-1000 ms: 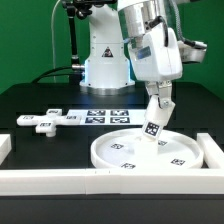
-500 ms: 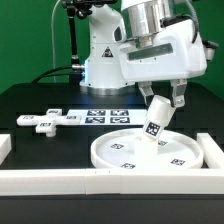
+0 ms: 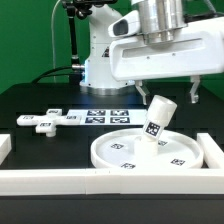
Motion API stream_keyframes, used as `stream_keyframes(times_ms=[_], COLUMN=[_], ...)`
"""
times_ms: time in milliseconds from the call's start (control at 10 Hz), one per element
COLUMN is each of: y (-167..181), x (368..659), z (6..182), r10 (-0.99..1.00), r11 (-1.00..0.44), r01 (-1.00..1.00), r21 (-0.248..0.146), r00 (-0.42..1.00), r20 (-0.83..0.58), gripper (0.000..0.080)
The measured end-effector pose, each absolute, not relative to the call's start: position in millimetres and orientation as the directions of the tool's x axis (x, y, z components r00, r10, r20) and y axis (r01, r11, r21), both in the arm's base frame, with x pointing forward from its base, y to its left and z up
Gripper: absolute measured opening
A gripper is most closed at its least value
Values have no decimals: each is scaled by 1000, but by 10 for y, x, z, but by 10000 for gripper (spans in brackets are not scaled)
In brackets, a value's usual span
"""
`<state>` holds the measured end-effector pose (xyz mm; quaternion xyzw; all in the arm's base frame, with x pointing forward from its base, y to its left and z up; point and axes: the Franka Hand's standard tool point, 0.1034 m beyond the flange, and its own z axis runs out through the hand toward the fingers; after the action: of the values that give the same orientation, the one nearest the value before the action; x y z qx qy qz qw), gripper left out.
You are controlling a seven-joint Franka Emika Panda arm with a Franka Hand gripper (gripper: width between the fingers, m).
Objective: Assemble round table
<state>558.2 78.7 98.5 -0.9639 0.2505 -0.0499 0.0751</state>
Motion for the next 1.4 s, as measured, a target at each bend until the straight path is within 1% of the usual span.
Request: stream_keyframes(times_ms=[300, 400, 500, 600, 900, 1400], y=[784, 780, 765, 728, 698, 660], x=[5584, 5584, 5584, 5586, 5618, 5630], z=[983, 982, 979, 969, 982, 977], r10=[-279, -237, -133, 40, 380, 644], r11=[-953, -964, -984, -994, -922, -762], r01=[-263, -221, -117, 53, 387, 647], r21=[-152, -147, -134, -98, -21, 24], r00=[956, 966, 984, 990, 912, 753], r20=[95, 102, 117, 135, 152, 136], gripper=[649, 649, 649, 649, 649, 649])
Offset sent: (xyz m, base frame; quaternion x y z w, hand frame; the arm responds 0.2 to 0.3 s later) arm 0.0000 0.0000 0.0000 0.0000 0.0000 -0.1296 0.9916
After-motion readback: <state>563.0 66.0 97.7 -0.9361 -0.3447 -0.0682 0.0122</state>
